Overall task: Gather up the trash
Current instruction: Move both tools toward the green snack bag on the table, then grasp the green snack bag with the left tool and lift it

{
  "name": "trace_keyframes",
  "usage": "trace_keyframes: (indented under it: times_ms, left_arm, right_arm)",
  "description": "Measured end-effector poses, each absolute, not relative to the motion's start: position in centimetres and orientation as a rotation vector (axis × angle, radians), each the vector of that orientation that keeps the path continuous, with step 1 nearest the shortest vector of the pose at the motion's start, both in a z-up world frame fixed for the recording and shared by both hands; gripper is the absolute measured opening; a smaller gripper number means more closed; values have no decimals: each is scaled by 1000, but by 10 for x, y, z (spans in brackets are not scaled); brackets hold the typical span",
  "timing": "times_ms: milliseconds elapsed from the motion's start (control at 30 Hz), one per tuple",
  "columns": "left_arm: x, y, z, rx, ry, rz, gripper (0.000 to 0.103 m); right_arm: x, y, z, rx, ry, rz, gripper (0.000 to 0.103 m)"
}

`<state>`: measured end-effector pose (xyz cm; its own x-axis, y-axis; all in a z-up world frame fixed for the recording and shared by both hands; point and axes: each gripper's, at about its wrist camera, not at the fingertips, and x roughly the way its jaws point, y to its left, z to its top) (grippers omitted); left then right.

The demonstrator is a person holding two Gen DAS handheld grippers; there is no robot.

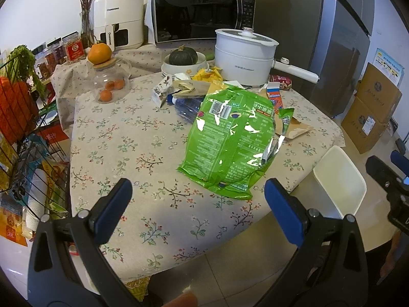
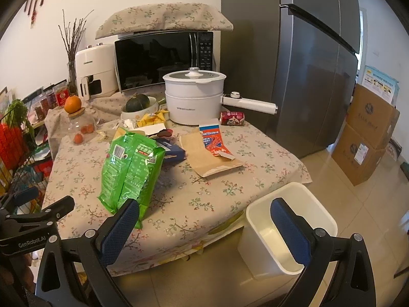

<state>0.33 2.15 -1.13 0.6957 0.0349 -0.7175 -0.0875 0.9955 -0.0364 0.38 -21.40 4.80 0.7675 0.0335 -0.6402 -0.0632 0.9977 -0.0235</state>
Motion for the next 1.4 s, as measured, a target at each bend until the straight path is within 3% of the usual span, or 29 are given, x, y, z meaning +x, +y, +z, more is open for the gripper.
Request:
trace_keyframes:
  times_ms: [700,1400]
  left_arm:
    - [18,28,-17,-96,849,58,103]
    - [35,31,-20,-104,867,-31,103]
  right_arm:
    - [29,-225,80,-93,602,5,103]
    - [40,-234,81,-23,666,83,103]
